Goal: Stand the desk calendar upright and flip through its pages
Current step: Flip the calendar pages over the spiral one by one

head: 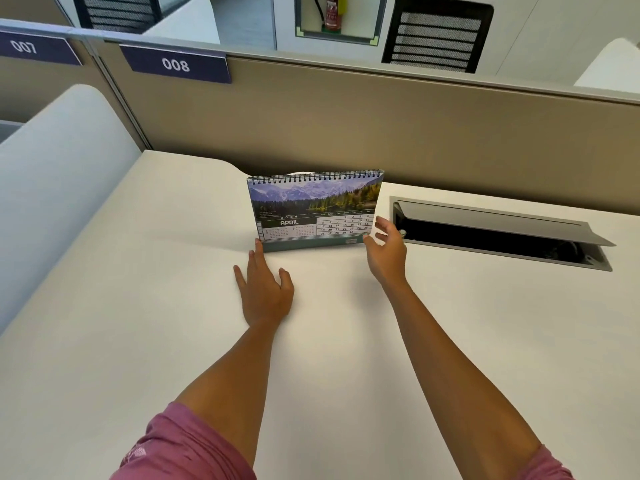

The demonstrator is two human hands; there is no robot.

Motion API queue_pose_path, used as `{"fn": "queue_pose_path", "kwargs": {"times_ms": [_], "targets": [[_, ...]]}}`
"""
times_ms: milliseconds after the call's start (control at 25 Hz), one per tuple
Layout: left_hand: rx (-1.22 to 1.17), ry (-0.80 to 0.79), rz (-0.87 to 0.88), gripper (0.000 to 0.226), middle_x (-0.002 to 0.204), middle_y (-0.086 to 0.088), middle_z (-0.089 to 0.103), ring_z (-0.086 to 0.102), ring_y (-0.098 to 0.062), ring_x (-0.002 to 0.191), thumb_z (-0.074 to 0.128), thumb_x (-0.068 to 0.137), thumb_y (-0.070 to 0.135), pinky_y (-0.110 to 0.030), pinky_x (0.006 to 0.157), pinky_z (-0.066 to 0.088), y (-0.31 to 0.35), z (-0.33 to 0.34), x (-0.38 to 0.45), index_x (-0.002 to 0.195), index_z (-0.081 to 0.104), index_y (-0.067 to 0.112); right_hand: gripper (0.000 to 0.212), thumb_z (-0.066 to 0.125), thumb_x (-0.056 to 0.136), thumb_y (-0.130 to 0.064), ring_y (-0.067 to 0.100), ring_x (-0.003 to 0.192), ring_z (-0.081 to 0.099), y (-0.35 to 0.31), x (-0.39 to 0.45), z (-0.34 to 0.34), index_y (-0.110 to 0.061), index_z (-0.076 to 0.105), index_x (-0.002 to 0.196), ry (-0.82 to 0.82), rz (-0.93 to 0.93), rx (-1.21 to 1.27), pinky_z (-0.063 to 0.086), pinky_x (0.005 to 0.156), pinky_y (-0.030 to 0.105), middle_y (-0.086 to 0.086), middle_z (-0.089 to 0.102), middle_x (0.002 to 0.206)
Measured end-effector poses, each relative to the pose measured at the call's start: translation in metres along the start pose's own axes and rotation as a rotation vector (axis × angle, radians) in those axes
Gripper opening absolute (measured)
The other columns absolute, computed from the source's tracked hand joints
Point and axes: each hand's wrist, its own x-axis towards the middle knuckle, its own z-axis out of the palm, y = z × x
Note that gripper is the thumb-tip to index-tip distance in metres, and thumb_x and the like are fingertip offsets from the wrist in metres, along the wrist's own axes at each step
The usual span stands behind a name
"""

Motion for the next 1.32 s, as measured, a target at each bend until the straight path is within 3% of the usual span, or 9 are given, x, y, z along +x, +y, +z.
{"fn": "queue_pose_path", "kwargs": {"times_ms": [160,400,520,760,1120,1320], "targets": [[0.006,-0.004,0.001,0.072,0.156,-0.003,0.036,0.026,-0.015,0.147,0.048,0.09,0.023,-0.04,0.125,-0.002,-0.001,0.001,0.001,0.155,0.016,0.019,0.045,0.066,0.09,-0.008,0.024,0.123,0.052,0.005,-0.01,0.004,-0.01,0.054,0.133,0.051,-0.083,-0.034,0.048,0.094,0.031,0.01,0.05,0.141],[0.009,-0.008,-0.02,0.072,0.157,-0.004,0.035,0.024,-0.017,0.148,0.048,0.092,0.025,-0.039,0.125,-0.003,-0.001,0.002,0.001,0.155,0.015,0.02,0.035,0.072,0.086,-0.018,0.022,0.112,0.061,0.005,-0.019,0.005,-0.01,0.064,0.12,0.204,-0.058,0.053,0.054,0.082,0.028,0.01,0.061,0.13],[0.017,-0.011,-0.015,0.072,0.157,-0.004,0.036,0.025,-0.017,0.147,0.047,0.092,0.027,-0.039,0.125,-0.003,-0.004,0.003,0.003,0.155,0.014,0.022,0.033,0.076,0.082,-0.026,0.02,0.1,0.066,0.003,-0.021,0.003,-0.011,0.067,0.109,0.261,-0.048,0.085,0.052,0.07,0.015,0.007,0.068,0.117],[0.023,-0.002,-0.008,0.072,0.156,-0.003,0.036,0.026,-0.016,0.147,0.048,0.092,0.026,-0.038,0.125,-0.004,-0.004,0.004,0.003,0.155,0.014,0.022,0.032,0.08,0.078,-0.026,0.013,0.079,0.07,-0.006,-0.023,0.002,-0.004,0.072,0.101,0.296,-0.053,0.099,0.052,0.063,0.006,0.008,0.075,0.094],[0.005,0.009,0.004,0.072,0.155,-0.004,0.038,0.027,-0.016,0.147,0.047,0.092,0.025,-0.04,0.125,-0.002,-0.001,0.001,0.001,0.155,0.014,0.019,0.025,0.074,0.084,-0.017,0.007,0.08,0.063,-0.01,-0.026,0.002,0.002,0.067,0.1,0.297,-0.057,0.061,0.04,0.056,-0.004,0.016,0.075,0.096],[0.009,0.014,0.009,0.072,0.156,-0.005,0.037,0.027,-0.017,0.147,0.043,0.091,0.027,-0.04,0.125,-0.002,-0.001,0.001,0.0,0.156,0.013,0.018,0.02,0.069,0.089,-0.018,0.015,0.089,0.068,-0.006,-0.026,0.004,0.0,0.064,0.097,0.294,-0.071,0.096,0.042,0.06,-0.004,0.016,0.074,0.1]]}}
